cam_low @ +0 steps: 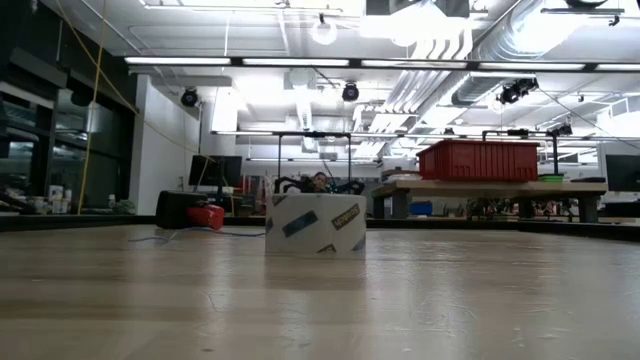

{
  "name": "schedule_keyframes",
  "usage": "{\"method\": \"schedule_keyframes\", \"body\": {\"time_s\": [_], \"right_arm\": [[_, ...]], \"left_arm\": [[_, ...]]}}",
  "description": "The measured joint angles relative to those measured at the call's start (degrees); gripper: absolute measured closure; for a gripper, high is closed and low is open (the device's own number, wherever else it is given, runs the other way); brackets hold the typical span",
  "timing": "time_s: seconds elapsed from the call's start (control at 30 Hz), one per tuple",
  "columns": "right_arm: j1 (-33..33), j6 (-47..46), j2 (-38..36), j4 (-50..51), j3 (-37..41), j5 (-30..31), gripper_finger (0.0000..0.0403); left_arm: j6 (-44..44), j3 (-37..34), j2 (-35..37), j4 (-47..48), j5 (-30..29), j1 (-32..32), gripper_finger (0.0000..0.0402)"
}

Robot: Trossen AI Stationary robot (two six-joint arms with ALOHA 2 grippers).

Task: Coil cords
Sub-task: Coil the blue wire on the spool

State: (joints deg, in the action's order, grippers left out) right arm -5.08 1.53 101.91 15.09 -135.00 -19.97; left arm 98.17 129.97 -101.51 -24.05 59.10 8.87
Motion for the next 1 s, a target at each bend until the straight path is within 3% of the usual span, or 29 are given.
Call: {"method": "schedule_keyframes", "body": {"time_s": [0.4, 0.77, 0.87, 1.0], "right_arm": [[-0.6, -8.8, 0.2, -2.0, 0.0, 0.0, 0.0403], [-0.3, -10.5, 0.2, -3.5, 0.0, 0.7, 0.0402], [0.2, -8.9, 0.2, -5.1, 0.0, 5.5, 0.0396], [1.8, -2.2, 0.1, -6.5, 0.0, 10.0, 0.0361]], "left_arm": [[-21.8, 0.0, 0.1, -7.0, -9.5, 3.6, 0.0400], [-43.5, 2.4, 0.3, -20.4, -24.2, 7.7, 0.0400], [-50.1, 4.0, 1.1, -20.8, -23.1, 8.5, 0.0400], [-58.3, 5.0, 2.9, -13.3, -11.9, 9.0, 0.0400]]}}
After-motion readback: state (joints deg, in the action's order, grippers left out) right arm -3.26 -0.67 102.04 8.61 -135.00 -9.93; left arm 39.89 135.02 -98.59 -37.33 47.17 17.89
